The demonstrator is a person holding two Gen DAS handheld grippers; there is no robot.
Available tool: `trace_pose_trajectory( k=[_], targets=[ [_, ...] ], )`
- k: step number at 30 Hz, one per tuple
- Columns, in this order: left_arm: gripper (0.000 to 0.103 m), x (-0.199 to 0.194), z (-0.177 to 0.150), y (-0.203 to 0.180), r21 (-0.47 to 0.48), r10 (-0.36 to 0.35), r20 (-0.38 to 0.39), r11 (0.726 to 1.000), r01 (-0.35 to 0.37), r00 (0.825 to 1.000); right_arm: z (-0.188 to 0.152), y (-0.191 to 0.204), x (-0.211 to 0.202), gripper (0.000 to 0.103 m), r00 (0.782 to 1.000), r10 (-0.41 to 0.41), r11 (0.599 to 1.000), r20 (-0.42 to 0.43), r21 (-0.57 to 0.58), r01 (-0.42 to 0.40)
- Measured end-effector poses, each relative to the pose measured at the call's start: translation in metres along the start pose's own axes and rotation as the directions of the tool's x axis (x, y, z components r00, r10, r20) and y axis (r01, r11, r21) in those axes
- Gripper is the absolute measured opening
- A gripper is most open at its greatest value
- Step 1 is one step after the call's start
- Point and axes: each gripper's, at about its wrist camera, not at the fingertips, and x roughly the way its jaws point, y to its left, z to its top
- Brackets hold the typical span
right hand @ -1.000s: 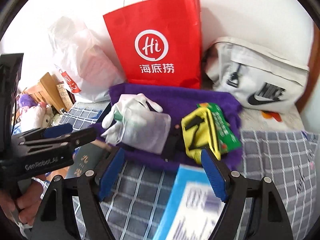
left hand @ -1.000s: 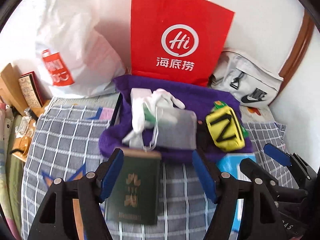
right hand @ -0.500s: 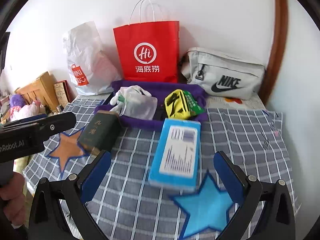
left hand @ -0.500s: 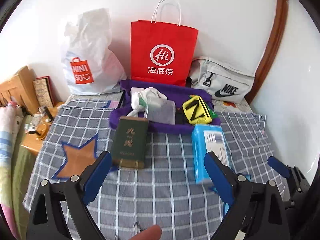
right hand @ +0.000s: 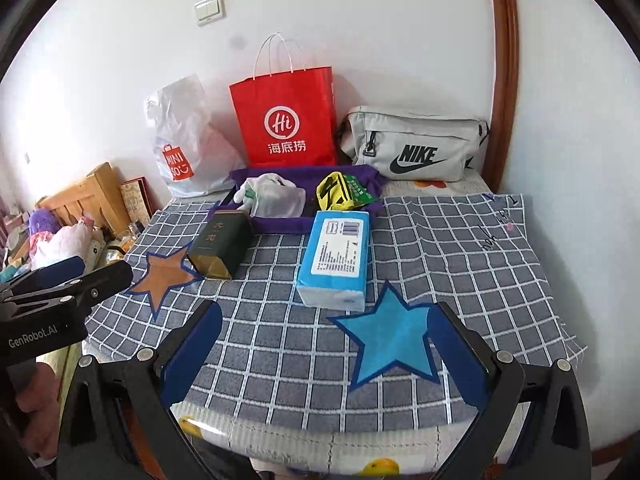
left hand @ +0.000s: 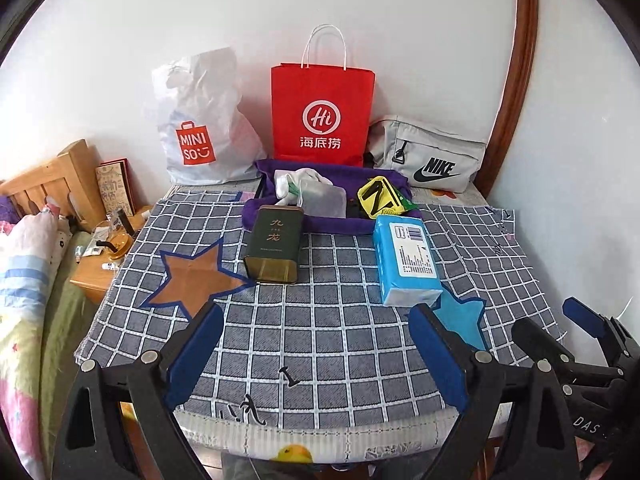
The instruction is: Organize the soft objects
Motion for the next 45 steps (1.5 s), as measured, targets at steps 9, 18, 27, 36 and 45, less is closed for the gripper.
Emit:
trace_pose_trajectory(
  k=[9,18,27,36,45],
  targets=[
    [0.094,-0.019,-0.014,-0.004,0.008,-0.003,0.016,1.0,0.002,1.0,-0.018,0.001,-0.021,0.101,1.0,-0.006,1.0,0.014,-0.007,0.006],
    [0.094,-0.021,-0.019,-0.003,-0.005,-0.02,0.013,1.0,0.02,1.0,-0.019,0.006,-0.035,0.101,0.999,-0.012,1.0,0.039,-0.016,0.013],
    [0.094,-0.021,-0.021,-0.006,0.005,-0.017,0.011,1.0,0.017,1.0,-0.021,0.014,-0.034,0.101,0.999,-0.006,0.999,0.034,-0.038,0.007],
    [0.094,-0.021,-0.022,-0.006,0.003,-0.018,0.01,1.0,0.018,1.0,-0.022,0.014,-0.034,0.101,0.999,-0.003,0.999,0.032,-0.038,0.004],
    [0.094,-0.022,-0.023,-0.006,0.003,-0.017,0.01,1.0,0.017,1.0,-0.022,0.013,-0.035,0.101,0.999,-0.004,0.999,0.034,-0.038,0.005]
  ],
)
